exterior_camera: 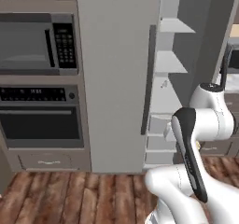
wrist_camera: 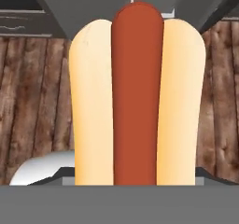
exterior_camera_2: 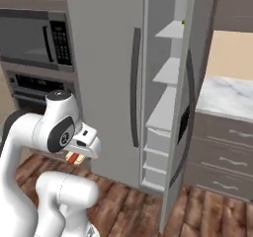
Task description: Store the hot dog in the freezer for long-term storage. Close the freezer door after placing the cooked food.
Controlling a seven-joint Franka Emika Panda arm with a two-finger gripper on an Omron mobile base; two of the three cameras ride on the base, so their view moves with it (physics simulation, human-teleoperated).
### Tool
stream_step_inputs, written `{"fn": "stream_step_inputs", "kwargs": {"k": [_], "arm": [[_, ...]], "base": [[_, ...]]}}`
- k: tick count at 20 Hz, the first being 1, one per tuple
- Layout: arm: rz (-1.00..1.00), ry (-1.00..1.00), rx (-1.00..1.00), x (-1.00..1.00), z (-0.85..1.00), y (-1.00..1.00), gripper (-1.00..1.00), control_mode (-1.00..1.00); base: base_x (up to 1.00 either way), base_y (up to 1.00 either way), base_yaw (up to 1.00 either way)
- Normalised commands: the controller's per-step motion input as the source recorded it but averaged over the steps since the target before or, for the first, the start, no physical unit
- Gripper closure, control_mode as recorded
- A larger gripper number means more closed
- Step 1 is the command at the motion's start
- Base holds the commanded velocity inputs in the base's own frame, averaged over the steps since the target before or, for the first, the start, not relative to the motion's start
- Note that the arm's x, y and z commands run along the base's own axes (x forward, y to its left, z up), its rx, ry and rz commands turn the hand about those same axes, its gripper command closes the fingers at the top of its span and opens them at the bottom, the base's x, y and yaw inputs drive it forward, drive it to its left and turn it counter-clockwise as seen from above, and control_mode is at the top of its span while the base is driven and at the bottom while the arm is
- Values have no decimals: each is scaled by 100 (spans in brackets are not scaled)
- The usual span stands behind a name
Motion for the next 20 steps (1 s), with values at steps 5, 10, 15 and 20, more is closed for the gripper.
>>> {"fn": "stream_step_inputs", "kwargs": {"k": [5, 10, 15, 20], "arm": [[0, 0, 0, 0, 0, 0, 100, 100], [0, 0, 0, 0, 0, 0, 100, 100], [0, 0, 0, 0, 0, 0, 100, 100], [0, 0, 0, 0, 0, 0, 100, 100]], "base": [[58, 42, -54], [46, 7, -49], [34, 29, -20], [51, 1, -1]]}}
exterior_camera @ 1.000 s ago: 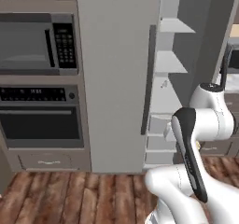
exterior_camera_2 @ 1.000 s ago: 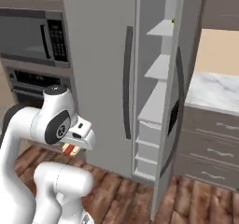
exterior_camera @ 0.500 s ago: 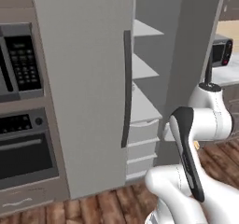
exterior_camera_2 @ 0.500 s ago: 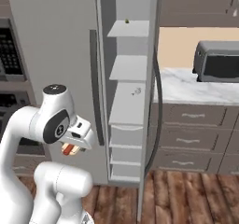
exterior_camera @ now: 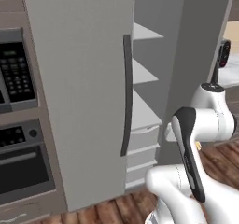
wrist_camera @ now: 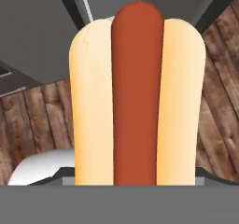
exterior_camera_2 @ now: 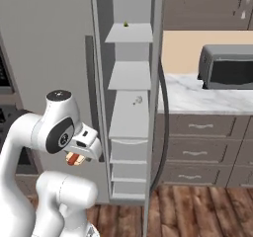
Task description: Store the hot dog in the freezer for long-term storage. Close the freezer door after placing the cooked food.
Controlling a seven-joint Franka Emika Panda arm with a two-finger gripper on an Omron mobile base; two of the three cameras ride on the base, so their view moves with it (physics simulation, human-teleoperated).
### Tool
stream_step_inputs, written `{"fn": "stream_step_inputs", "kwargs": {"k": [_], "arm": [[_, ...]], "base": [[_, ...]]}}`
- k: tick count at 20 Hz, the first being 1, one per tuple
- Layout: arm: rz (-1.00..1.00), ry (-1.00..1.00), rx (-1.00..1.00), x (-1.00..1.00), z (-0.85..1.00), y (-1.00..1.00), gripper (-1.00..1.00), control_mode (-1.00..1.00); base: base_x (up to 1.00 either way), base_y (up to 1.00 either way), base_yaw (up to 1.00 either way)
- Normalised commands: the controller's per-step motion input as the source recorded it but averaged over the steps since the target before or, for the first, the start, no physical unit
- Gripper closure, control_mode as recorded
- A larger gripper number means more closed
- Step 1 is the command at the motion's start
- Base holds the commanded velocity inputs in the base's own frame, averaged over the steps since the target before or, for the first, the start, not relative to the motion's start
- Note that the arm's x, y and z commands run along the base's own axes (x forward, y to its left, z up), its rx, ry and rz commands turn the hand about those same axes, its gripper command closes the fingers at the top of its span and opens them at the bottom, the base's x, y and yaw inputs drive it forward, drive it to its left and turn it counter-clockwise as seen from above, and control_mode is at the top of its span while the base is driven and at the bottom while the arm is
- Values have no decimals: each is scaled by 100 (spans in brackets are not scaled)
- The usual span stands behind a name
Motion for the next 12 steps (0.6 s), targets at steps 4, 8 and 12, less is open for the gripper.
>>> {"fn": "stream_step_inputs", "kwargs": {"k": [4, 8, 12], "arm": [[0, 0, 0, 0, 0, 0, 100, 100], [0, 0, 0, 0, 0, 0, 100, 100], [0, 0, 0, 0, 0, 0, 100, 100]], "base": [[60, 0, 0], [47, 0, 0], [60, -23, 3]]}}
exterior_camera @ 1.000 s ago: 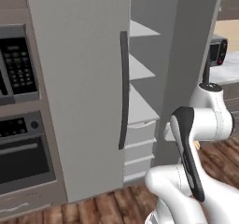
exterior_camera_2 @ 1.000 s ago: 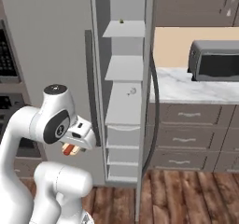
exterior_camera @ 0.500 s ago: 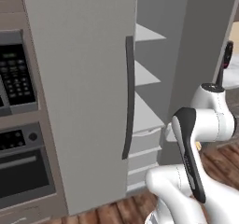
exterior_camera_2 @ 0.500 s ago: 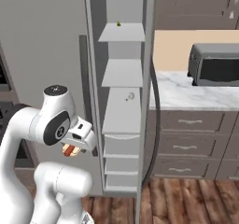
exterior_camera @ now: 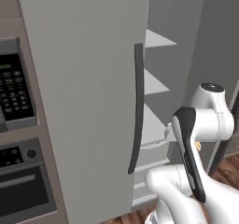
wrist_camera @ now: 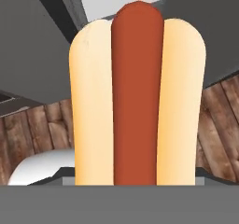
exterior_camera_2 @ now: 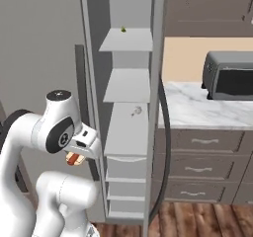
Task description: Store the hot dog in the freezer for long-term storage. Close the freezer door after placing the cooked food.
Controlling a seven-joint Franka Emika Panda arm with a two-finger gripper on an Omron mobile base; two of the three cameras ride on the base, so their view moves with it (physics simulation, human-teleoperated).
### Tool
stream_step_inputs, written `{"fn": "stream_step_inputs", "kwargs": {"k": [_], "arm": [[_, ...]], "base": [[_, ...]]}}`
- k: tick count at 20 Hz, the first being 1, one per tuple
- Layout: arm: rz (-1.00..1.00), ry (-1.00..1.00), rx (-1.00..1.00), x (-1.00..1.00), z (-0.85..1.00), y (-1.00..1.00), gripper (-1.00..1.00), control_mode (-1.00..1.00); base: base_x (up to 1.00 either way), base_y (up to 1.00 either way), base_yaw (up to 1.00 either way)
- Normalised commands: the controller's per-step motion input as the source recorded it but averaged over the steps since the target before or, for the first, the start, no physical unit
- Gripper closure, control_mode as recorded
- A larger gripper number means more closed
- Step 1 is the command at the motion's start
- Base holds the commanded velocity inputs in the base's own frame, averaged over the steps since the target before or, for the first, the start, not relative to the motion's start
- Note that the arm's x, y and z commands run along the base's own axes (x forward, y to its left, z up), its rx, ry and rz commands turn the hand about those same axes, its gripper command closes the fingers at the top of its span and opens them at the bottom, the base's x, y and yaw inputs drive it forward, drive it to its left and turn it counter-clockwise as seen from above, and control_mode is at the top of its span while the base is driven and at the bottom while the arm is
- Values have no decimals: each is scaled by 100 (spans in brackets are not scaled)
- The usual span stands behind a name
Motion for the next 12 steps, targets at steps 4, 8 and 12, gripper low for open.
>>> {"fn": "stream_step_inputs", "kwargs": {"k": [4, 8, 12], "arm": [[0, 0, 0, 0, 0, 0, 100, 100], [0, 0, 0, 0, 0, 0, 100, 100], [0, 0, 0, 0, 0, 0, 100, 100]], "base": [[43, -10, 4], [22, -3, 0], [17, -17, 0]]}}
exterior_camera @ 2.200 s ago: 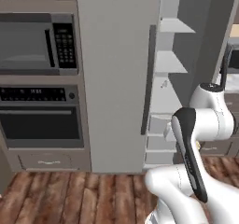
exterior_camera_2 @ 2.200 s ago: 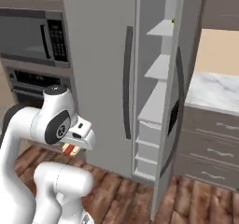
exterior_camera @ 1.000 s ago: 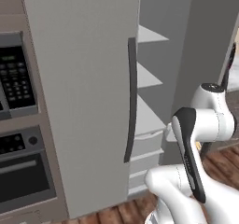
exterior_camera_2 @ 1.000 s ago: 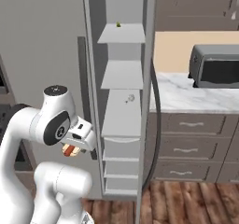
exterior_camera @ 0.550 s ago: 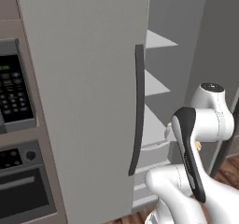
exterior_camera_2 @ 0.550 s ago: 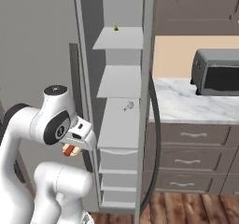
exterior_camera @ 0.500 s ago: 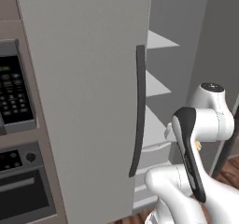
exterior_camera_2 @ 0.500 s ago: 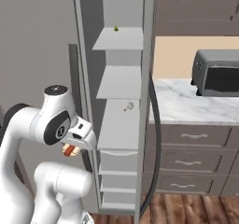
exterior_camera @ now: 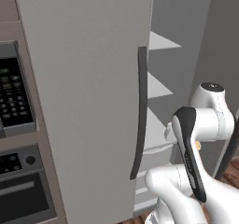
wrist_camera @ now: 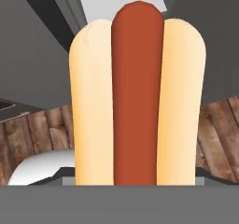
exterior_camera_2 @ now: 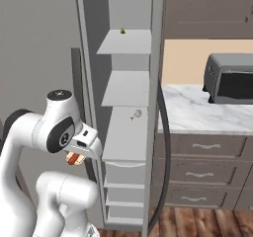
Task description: Store the hot dog in the freezer for long-term storage. Close the freezer door after placing the cooked food.
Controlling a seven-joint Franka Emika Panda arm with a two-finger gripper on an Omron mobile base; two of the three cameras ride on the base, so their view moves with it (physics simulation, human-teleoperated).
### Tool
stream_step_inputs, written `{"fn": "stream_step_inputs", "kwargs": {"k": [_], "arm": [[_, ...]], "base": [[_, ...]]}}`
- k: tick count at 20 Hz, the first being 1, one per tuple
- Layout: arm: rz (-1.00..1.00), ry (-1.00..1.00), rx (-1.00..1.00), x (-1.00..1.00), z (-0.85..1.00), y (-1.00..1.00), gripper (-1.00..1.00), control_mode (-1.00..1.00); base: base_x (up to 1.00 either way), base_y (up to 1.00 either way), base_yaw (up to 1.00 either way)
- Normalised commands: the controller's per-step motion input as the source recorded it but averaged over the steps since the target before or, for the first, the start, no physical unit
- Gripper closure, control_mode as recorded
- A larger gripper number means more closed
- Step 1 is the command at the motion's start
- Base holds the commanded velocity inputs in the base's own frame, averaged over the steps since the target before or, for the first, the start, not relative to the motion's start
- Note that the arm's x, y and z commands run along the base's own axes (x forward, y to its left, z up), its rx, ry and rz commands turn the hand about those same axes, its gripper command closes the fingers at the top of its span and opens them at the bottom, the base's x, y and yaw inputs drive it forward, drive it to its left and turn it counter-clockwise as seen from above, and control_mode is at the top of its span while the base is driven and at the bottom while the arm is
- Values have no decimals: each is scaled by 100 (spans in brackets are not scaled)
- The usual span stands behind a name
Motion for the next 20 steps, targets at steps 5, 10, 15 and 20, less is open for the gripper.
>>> {"fn": "stream_step_inputs", "kwargs": {"k": [5, 10, 15, 20], "arm": [[0, 0, 0, 0, 0, 0, 100, 100], [0, 0, 0, 0, 0, 0, 100, 100], [0, 0, 0, 0, 0, 0, 100, 100], [0, 0, 0, 0, 0, 0, 100, 100]], "base": [[13, -12, 0], [5, -45, 0], [2, -12, -2], [26, 0, -4]]}}
